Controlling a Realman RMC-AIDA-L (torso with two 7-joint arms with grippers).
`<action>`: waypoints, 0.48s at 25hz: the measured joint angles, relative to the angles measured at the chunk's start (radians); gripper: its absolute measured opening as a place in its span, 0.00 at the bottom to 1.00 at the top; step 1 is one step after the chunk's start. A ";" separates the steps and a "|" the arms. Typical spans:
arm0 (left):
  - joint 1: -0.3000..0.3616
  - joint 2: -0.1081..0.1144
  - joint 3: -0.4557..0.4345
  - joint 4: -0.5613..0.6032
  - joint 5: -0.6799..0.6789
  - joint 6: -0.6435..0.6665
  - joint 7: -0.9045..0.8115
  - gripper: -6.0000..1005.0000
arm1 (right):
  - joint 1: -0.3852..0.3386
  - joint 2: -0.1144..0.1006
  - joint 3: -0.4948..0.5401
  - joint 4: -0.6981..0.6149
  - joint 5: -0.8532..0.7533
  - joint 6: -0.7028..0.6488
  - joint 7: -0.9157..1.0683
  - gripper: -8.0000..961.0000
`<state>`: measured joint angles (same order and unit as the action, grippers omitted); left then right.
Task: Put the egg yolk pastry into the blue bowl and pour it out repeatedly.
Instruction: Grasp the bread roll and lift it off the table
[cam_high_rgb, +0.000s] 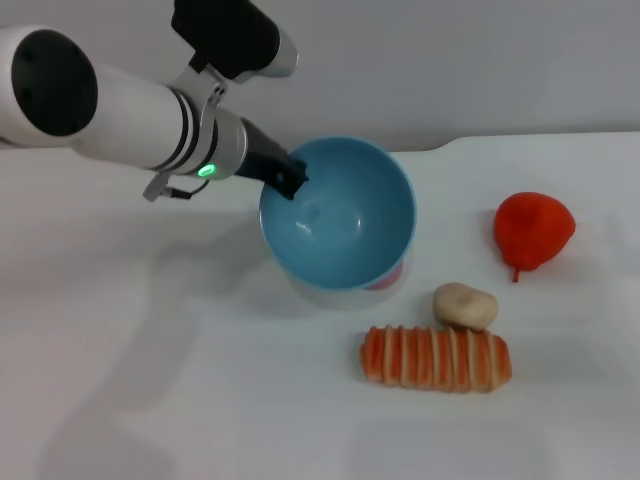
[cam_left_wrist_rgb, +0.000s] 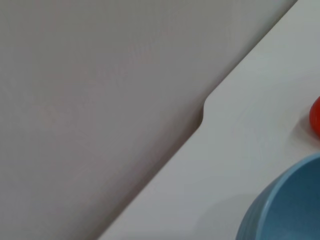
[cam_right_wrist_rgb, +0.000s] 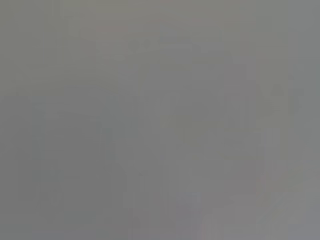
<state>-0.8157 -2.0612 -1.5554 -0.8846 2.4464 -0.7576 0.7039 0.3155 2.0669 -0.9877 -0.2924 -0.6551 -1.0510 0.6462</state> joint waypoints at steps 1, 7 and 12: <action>0.006 -0.001 0.000 0.000 0.003 -0.007 -0.008 0.00 | -0.003 0.000 0.000 -0.047 -0.050 0.035 0.056 0.53; 0.021 0.002 -0.020 0.002 0.005 -0.032 -0.027 0.01 | -0.035 0.004 0.000 -0.383 -0.449 0.185 0.502 0.53; 0.035 0.003 -0.031 0.002 0.009 -0.014 -0.028 0.01 | -0.010 -0.010 0.010 -0.625 -0.958 0.188 1.110 0.53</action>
<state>-0.7809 -2.0579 -1.5869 -0.8825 2.4551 -0.7720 0.6761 0.3058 2.0569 -0.9778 -0.9174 -1.6129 -0.8634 1.7557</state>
